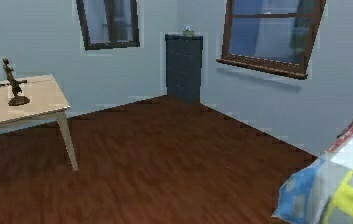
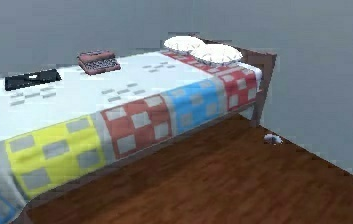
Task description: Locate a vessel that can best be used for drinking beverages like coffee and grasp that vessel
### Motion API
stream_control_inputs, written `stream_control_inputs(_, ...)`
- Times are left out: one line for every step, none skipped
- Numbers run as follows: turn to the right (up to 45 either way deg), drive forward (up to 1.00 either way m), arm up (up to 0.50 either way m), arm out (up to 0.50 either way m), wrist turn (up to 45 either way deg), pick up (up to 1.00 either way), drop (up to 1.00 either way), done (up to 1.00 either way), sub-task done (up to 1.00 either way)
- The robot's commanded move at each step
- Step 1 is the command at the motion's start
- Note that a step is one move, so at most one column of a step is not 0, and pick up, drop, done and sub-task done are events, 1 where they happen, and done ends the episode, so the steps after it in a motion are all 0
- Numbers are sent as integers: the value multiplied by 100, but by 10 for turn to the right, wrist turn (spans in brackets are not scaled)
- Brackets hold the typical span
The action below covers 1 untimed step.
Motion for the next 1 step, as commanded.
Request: stream_control_inputs(450, 0, 0, 0, 0, 0, 0, 0, 0)
